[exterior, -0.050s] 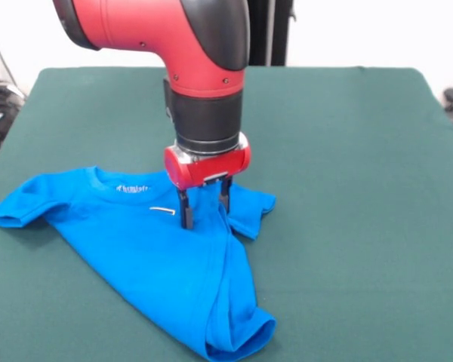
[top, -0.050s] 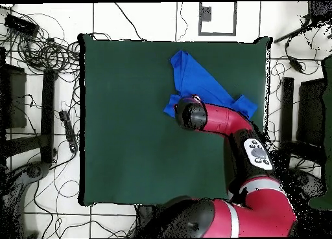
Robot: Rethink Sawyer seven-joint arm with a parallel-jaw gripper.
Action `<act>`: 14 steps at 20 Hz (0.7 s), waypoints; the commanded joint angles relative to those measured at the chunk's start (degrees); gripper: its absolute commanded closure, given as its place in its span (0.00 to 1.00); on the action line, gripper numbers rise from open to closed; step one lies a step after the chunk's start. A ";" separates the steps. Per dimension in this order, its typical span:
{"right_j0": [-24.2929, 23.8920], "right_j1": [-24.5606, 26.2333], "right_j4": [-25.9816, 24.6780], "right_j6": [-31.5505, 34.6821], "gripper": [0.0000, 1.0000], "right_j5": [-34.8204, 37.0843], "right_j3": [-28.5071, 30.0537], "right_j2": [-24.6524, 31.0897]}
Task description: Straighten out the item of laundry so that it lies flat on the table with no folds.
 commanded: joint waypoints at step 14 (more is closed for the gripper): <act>2.05 -1.10 2.38 11.66 0.00 5.50 2.38 1.03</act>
